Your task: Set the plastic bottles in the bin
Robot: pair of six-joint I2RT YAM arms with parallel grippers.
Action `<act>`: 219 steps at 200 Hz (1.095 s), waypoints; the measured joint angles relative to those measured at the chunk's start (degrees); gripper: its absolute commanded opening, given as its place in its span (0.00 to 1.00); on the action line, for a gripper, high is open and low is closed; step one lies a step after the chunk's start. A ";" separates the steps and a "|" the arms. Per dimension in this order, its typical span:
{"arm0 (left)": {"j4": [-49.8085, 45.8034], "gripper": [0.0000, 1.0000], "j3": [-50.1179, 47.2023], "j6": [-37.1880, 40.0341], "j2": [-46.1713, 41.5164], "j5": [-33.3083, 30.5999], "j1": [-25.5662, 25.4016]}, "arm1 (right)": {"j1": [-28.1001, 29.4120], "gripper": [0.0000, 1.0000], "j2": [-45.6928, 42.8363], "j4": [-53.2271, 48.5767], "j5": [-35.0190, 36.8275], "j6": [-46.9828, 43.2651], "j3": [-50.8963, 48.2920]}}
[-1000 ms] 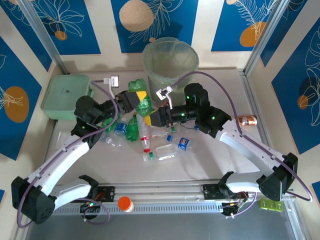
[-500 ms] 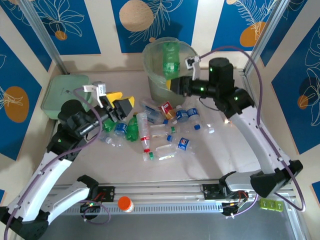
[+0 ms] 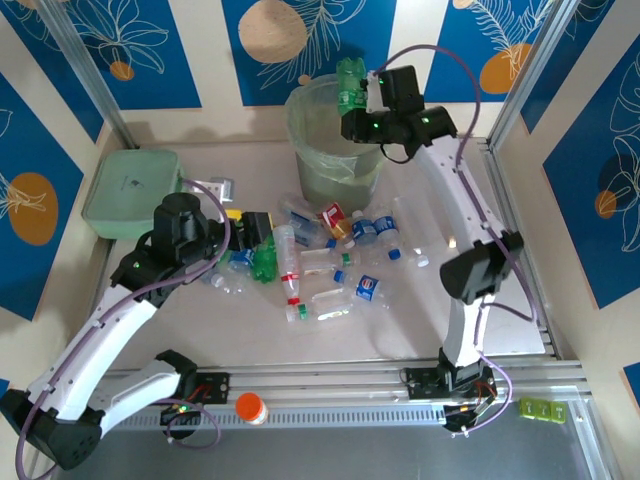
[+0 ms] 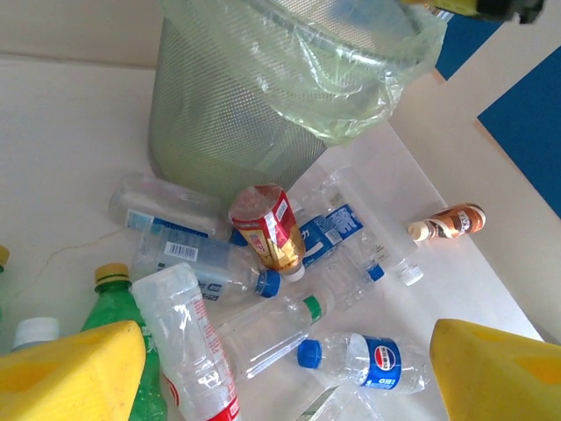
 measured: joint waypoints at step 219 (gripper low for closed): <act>-0.31 0.87 -2.34 -2.86 0.26 -3.65 0.00 | 0.44 0.41 19.02 -8.98 3.74 -4.87 16.00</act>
